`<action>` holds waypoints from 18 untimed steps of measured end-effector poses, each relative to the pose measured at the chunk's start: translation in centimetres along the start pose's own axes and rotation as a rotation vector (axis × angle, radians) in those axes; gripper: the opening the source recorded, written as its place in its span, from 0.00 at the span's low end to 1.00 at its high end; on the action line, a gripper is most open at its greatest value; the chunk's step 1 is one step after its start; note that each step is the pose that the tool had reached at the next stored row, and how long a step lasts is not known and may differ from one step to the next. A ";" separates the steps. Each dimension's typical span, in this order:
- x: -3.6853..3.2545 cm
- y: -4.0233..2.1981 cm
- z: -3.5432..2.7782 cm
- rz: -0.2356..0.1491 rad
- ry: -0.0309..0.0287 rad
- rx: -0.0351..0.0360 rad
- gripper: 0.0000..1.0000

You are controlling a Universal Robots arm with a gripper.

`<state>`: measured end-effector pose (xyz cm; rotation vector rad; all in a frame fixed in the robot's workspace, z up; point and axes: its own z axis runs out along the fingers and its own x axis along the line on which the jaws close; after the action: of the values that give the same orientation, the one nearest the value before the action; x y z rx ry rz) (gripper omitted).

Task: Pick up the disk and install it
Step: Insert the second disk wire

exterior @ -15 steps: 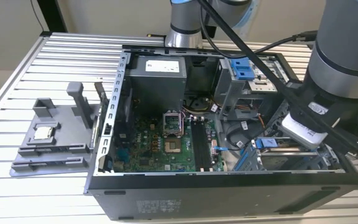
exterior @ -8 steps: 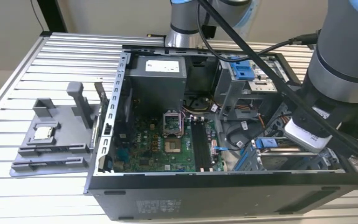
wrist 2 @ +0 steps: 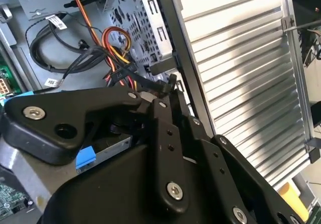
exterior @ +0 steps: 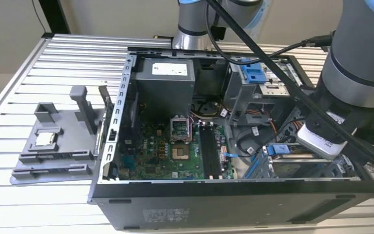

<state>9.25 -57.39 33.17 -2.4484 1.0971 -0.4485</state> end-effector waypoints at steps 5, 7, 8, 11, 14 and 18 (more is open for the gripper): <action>0.02 0.07 -0.06 0.000 -0.0001 0.0002 0.00; -0.07 0.16 -0.17 0.005 0.0024 -0.0003 0.00; -0.14 0.22 -0.21 0.008 0.0041 -0.0006 0.00; -0.33 0.41 -0.36 0.019 0.0102 -0.0021 0.00; -0.62 0.69 -0.59 0.025 0.0130 -0.0020 0.00; -0.88 0.94 -0.78 0.038 0.0219 -0.0023 0.00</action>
<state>7.75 -57.47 33.28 -2.4258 1.1516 -0.4635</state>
